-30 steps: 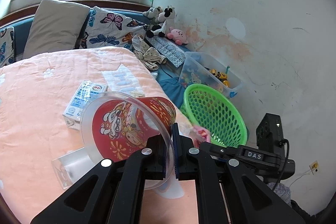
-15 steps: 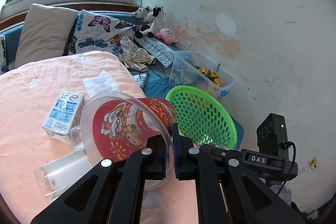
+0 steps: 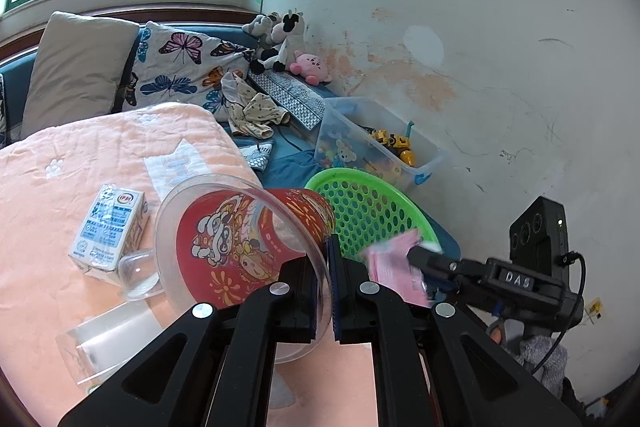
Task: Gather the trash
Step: 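Carry the pink wrapper into the green basket and open the right tool, then lower the red paper cup into the green basket and open the left tool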
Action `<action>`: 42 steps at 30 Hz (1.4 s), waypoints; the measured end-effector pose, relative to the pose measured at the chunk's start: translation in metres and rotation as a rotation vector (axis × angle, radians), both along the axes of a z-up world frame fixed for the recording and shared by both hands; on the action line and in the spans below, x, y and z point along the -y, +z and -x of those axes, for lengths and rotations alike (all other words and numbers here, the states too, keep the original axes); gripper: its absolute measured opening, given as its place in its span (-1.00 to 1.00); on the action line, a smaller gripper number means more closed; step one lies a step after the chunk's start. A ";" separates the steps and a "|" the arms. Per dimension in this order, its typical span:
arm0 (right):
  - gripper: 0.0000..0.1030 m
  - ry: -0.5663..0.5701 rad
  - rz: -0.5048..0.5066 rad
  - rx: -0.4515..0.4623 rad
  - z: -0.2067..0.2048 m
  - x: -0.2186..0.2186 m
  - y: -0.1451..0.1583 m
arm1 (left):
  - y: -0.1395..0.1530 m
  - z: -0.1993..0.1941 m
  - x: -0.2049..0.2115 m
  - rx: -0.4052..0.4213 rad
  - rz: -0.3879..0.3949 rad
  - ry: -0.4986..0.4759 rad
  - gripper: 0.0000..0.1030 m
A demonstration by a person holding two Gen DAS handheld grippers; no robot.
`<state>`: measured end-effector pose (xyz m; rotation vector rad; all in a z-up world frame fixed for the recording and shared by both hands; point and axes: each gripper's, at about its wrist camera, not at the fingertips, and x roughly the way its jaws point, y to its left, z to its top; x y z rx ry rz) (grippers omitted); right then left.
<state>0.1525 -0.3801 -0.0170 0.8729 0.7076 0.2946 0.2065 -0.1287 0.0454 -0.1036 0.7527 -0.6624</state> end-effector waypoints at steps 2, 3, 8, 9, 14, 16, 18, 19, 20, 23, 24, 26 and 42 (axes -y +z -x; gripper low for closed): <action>-0.18 -0.019 0.013 0.004 0.000 0.009 0.003 | 0.000 -0.001 0.004 -0.003 -0.001 -0.004 -0.89; -0.18 -0.023 0.015 0.003 -0.001 0.011 0.003 | 0.000 -0.002 0.006 -0.007 0.000 -0.007 -0.89; -0.17 -0.054 0.040 -0.008 -0.003 0.028 0.000 | -0.001 -0.006 0.024 -0.014 -0.009 -0.032 -0.89; -0.14 -0.060 0.049 -0.012 -0.004 0.031 -0.002 | -0.001 -0.007 0.028 -0.016 -0.011 -0.038 -0.89; -0.04 -0.076 0.087 -0.047 -0.011 0.046 -0.014 | -0.002 -0.012 0.046 -0.021 -0.027 -0.063 -0.89; 0.12 -0.088 0.114 -0.061 -0.012 0.051 -0.018 | -0.003 -0.015 0.055 -0.028 -0.029 -0.073 -0.89; 0.19 -0.103 0.136 -0.082 -0.012 0.056 -0.022 | -0.005 -0.018 0.063 -0.037 -0.032 -0.082 -0.89; 0.23 -0.110 0.139 -0.098 -0.011 0.060 -0.025 | -0.006 -0.019 0.068 -0.042 -0.035 -0.087 -0.89; 0.24 -0.113 0.139 -0.110 -0.011 0.062 -0.028 | -0.007 -0.020 0.072 -0.047 -0.038 -0.093 -0.89; 0.25 -0.130 0.144 -0.122 -0.004 0.071 -0.033 | -0.012 -0.023 0.087 -0.062 -0.051 -0.112 -0.89; 0.25 -0.136 0.148 -0.123 -0.001 0.072 -0.033 | -0.014 -0.024 0.093 -0.068 -0.056 -0.121 -0.89; 0.25 -0.150 0.162 -0.115 0.005 0.076 -0.032 | -0.018 -0.026 0.101 -0.078 -0.061 -0.132 -0.89; 0.34 -0.206 0.239 -0.086 0.038 0.084 -0.030 | -0.059 -0.033 0.146 -0.177 -0.146 -0.193 -0.82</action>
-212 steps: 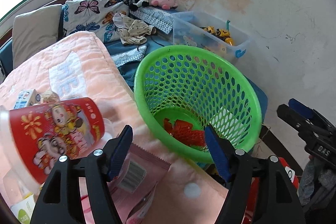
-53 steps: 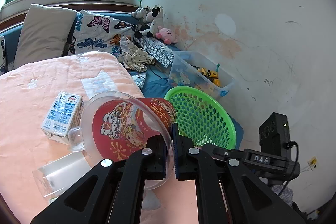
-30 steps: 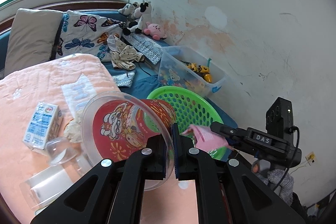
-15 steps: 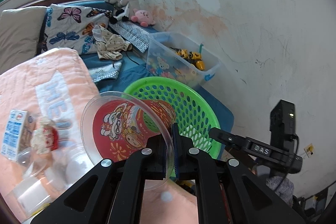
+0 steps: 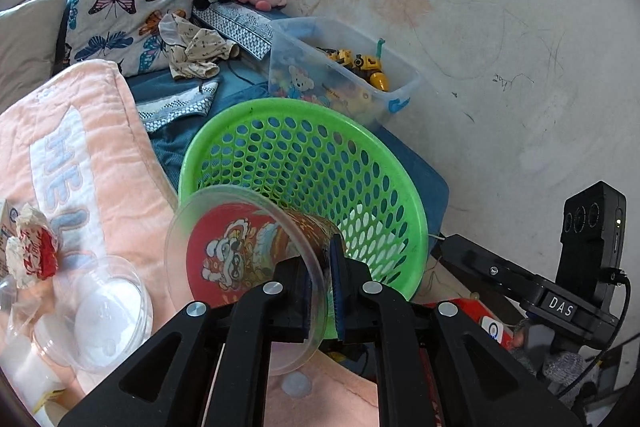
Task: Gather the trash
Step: 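Lower the red paper cup into the green basket and open the left tool, then grasp the white paper cup with the left tool while the right tool reaches the clear lid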
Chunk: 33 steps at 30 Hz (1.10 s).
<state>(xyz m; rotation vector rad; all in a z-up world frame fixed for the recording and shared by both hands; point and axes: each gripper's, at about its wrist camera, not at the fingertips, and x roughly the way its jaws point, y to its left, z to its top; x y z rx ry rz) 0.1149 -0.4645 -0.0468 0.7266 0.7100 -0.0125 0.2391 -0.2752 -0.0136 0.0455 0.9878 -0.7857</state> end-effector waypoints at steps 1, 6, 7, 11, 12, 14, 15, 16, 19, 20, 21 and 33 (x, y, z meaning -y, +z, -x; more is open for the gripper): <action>0.34 0.001 0.003 0.001 0.000 -0.001 0.001 | 0.000 0.000 0.000 -0.002 -0.001 -0.003 -0.64; 0.34 0.004 0.018 0.015 0.003 -0.004 0.004 | 0.006 0.003 -0.005 0.021 -0.001 0.003 -0.09; 0.34 0.004 0.020 0.019 0.005 -0.005 0.006 | 0.007 0.005 -0.007 0.022 0.002 0.002 -0.09; 0.34 0.007 0.035 0.035 0.008 -0.008 0.014 | 0.015 0.012 -0.021 0.044 0.009 0.016 -0.09; 0.34 0.010 0.045 0.040 0.009 -0.010 0.017 | 0.017 0.015 -0.026 0.052 0.008 0.024 -0.09; 0.37 0.019 0.066 0.047 0.011 -0.016 0.021 | 0.022 0.020 -0.038 0.070 0.008 0.039 -0.09; 0.39 0.030 0.080 0.051 0.011 -0.020 0.024 | 0.024 0.023 -0.043 0.079 0.006 0.048 -0.09; 0.40 0.041 0.089 0.055 0.011 -0.025 0.026 | 0.027 0.026 -0.051 0.090 0.003 0.061 -0.09; 0.41 0.072 0.115 0.063 0.010 -0.038 0.029 | 0.034 0.035 -0.074 0.120 0.002 0.103 -0.05; 0.42 0.085 0.123 0.066 0.010 -0.044 0.030 | 0.036 0.037 -0.082 0.127 -0.001 0.119 -0.05; 0.47 0.097 0.130 0.069 0.009 -0.049 0.031 | 0.037 0.039 -0.090 0.135 -0.001 0.133 -0.05; 0.55 0.230 0.169 0.095 -0.005 -0.104 0.037 | 0.039 0.066 -0.193 0.217 -0.065 0.244 0.15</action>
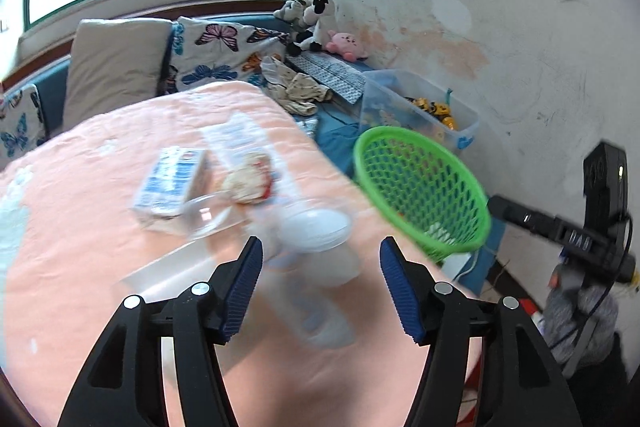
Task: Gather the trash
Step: 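Grasp the white paper cup with the left tool while the right tool reaches the clear lid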
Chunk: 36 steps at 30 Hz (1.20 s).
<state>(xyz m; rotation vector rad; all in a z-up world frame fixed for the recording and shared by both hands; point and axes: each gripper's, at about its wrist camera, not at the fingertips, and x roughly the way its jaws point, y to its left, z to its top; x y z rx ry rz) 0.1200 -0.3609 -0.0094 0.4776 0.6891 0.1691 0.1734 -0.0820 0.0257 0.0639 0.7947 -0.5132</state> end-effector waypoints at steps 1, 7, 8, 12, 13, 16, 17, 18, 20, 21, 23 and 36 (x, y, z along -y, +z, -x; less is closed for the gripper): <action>0.56 0.007 0.002 0.000 -0.001 -0.003 0.000 | -0.001 0.001 -0.005 0.000 -0.012 -0.003 0.15; 0.57 0.056 0.018 -0.004 -0.005 -0.022 0.000 | -0.017 0.002 -0.027 -0.022 -0.095 -0.066 0.22; 0.57 0.063 0.023 -0.006 -0.006 -0.025 0.000 | -0.020 0.002 -0.029 -0.027 -0.111 -0.078 0.26; 0.59 0.085 0.031 -0.016 -0.010 -0.037 -0.002 | -0.031 0.003 -0.030 -0.024 -0.178 -0.118 0.35; 0.60 0.090 0.031 -0.019 -0.010 -0.038 -0.003 | -0.034 0.002 -0.030 -0.027 -0.197 -0.136 0.36; 0.60 0.104 0.033 -0.032 -0.015 -0.045 -0.005 | -0.041 -0.001 -0.028 -0.029 -0.242 -0.166 0.38; 0.60 0.108 0.033 -0.036 -0.017 -0.047 -0.007 | -0.043 -0.002 -0.028 -0.030 -0.248 -0.168 0.38; 0.60 0.114 0.035 -0.041 -0.019 -0.049 -0.008 | -0.045 -0.005 -0.029 -0.034 -0.257 -0.172 0.38; 0.60 0.123 0.039 -0.047 -0.021 -0.052 -0.009 | -0.049 -0.007 -0.029 -0.038 -0.268 -0.183 0.38; 0.60 0.128 0.040 -0.051 -0.022 -0.055 -0.010 | -0.051 -0.008 -0.029 -0.039 -0.278 -0.188 0.38; 0.60 0.137 0.039 -0.058 -0.024 -0.057 -0.012 | -0.054 -0.009 -0.029 -0.041 -0.291 -0.198 0.38; 0.60 0.199 0.056 -0.097 -0.042 -0.081 -0.021 | -0.062 -0.003 -0.031 -0.012 -0.344 -0.251 0.21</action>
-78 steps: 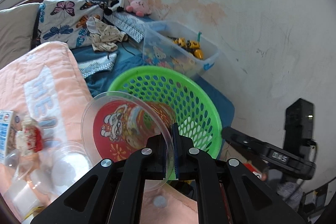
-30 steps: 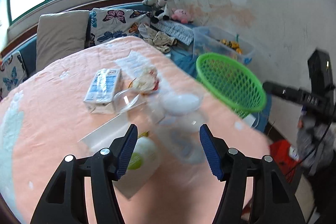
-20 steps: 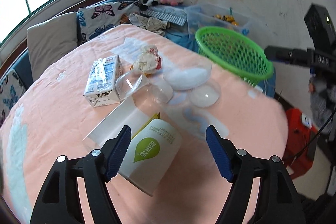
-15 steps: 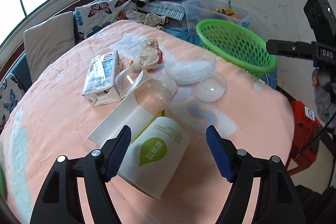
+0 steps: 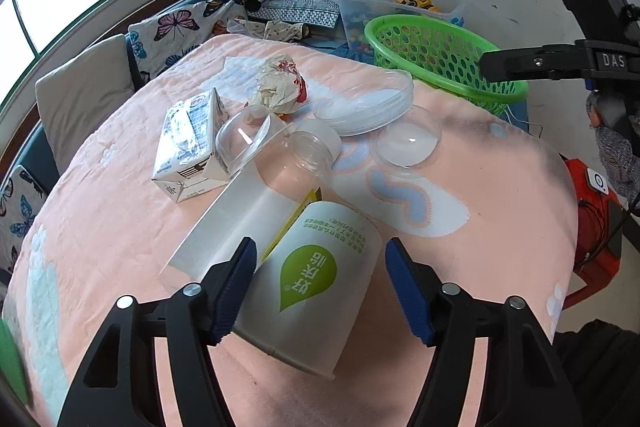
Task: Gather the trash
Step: 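Grasp the white paper cup with the left tool while the right tool reaches the clear lid, then carry the clear plastic lid over the green basket and open the right tool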
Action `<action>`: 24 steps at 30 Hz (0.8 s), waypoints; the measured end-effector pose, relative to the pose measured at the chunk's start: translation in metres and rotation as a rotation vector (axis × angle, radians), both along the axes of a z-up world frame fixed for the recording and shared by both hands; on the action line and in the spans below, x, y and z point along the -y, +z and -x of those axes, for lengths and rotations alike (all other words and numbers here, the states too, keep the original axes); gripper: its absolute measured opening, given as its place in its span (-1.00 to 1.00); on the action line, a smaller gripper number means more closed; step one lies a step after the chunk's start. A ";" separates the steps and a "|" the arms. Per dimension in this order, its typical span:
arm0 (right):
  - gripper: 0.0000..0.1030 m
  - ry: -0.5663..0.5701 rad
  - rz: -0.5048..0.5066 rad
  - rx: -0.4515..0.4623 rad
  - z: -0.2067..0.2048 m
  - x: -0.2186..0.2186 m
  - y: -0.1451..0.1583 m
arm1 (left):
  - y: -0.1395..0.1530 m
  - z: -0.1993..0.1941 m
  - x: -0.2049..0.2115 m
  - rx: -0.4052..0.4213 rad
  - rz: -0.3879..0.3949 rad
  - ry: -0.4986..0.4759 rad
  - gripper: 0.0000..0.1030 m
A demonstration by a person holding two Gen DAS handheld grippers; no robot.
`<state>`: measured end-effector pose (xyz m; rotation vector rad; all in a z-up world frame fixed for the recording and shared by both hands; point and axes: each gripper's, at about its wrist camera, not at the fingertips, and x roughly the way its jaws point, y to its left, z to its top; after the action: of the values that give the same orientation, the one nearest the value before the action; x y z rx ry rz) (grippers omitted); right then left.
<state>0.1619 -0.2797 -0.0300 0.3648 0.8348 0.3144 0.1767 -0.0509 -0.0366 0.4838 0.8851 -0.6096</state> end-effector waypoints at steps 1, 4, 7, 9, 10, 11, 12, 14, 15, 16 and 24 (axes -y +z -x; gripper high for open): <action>0.60 0.005 0.004 -0.001 -0.001 -0.003 0.000 | 0.000 0.001 -0.001 0.009 -0.004 0.000 0.13; 0.62 0.024 0.011 -0.006 -0.008 -0.010 -0.002 | 0.002 0.003 -0.004 0.020 0.002 -0.001 0.05; 0.64 0.047 0.031 -0.008 -0.015 -0.019 -0.005 | 0.005 0.006 -0.007 0.027 0.018 0.002 -0.06; 0.64 0.062 0.059 -0.008 -0.020 -0.025 -0.008 | 0.007 0.008 -0.009 0.030 0.033 0.011 -0.15; 0.64 0.076 0.078 -0.007 -0.023 -0.030 -0.009 | 0.010 0.009 -0.011 0.030 0.045 0.016 -0.22; 0.64 0.089 0.099 -0.004 -0.027 -0.034 -0.010 | 0.011 0.011 -0.012 0.030 0.052 0.020 -0.29; 0.66 0.096 0.113 -0.002 -0.029 -0.037 -0.012 | 0.013 0.012 -0.014 0.027 0.061 0.021 -0.32; 0.70 0.121 0.156 0.003 -0.035 -0.045 -0.015 | 0.014 0.011 -0.015 0.017 0.072 0.022 -0.36; 0.71 0.130 0.183 0.007 -0.038 -0.049 -0.016 | 0.014 0.011 -0.015 0.015 0.073 0.026 -0.36; 0.73 0.140 0.198 0.008 -0.040 -0.052 -0.017 | 0.014 0.010 -0.016 0.008 0.080 0.028 -0.36; 0.77 0.218 0.297 -0.006 -0.065 -0.063 -0.029 | 0.007 0.007 -0.016 -0.043 0.067 0.006 -0.01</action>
<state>0.2269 -0.2167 -0.0588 -0.0029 0.9144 0.3854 0.1696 -0.0353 -0.0298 0.4086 0.9035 -0.6446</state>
